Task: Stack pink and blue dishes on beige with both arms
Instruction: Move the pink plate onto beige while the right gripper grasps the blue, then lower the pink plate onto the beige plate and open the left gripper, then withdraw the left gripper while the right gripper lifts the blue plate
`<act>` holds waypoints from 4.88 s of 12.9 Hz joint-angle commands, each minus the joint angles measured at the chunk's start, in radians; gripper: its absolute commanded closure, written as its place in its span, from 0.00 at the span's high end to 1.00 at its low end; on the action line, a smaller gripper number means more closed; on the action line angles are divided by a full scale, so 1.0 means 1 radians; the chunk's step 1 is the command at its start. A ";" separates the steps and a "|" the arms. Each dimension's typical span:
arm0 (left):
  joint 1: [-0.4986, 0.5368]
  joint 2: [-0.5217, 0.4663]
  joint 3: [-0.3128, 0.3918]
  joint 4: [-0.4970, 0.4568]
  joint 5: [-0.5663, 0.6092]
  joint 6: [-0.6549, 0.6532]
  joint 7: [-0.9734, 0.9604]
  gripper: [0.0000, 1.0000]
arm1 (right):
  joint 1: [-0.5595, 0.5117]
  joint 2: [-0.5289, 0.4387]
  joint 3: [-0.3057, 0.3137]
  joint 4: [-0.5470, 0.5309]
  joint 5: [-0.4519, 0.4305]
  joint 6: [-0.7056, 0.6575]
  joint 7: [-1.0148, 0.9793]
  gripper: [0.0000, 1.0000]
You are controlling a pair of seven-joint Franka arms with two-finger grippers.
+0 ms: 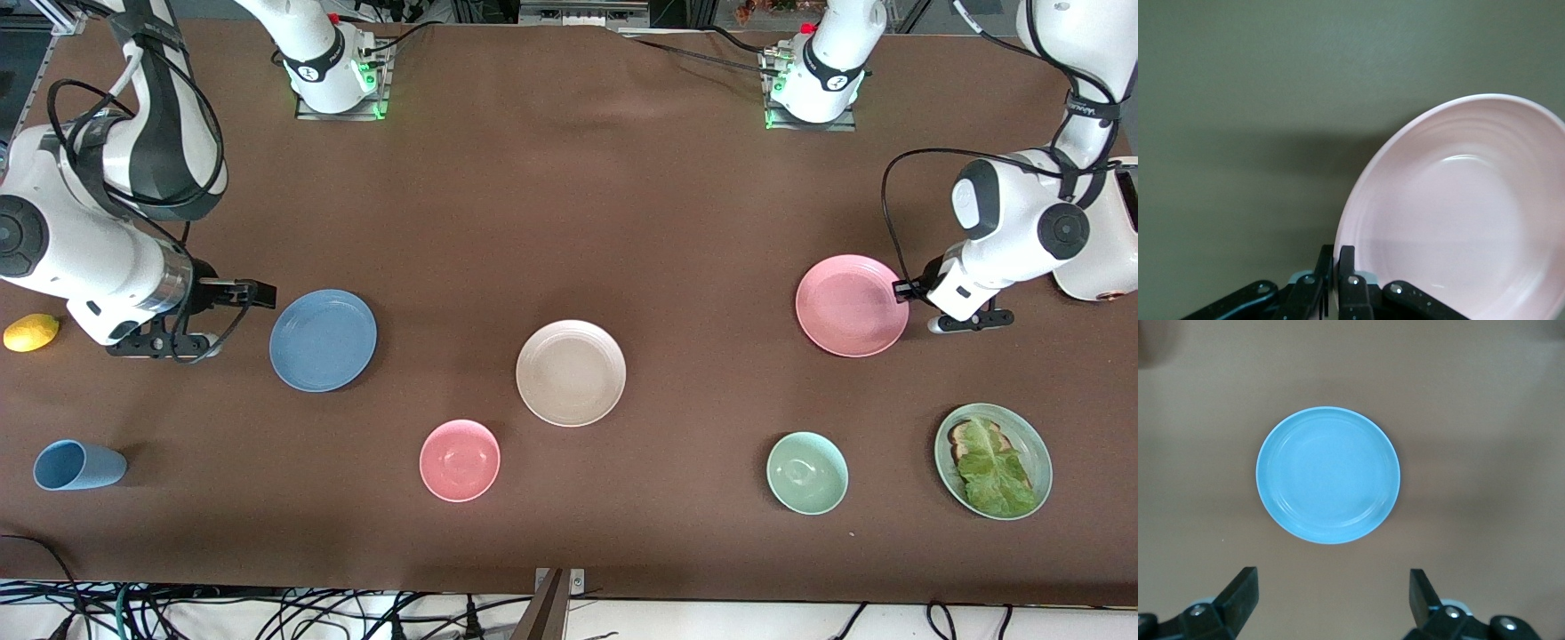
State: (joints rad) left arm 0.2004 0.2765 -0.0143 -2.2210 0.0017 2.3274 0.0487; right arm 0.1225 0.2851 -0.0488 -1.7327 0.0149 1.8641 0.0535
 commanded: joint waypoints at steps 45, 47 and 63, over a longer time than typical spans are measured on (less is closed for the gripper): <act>-0.363 0.351 -0.254 0.701 -0.061 -0.290 -0.778 1.00 | -0.121 0.226 -0.008 -0.251 0.046 0.529 -0.218 0.24; -0.311 0.320 -0.254 0.663 -0.061 -0.298 -0.712 1.00 | -0.121 0.226 -0.008 -0.252 0.046 0.527 -0.218 0.13; 0.117 0.057 -0.253 0.546 0.023 -0.638 -0.109 1.00 | -0.035 0.189 0.119 0.176 0.053 0.135 -0.135 0.00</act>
State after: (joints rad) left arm 0.2870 0.3914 -0.2592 -1.6528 0.0029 1.7184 -0.0882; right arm 0.0694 0.4754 0.0538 -1.5881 0.0511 2.0170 -0.1316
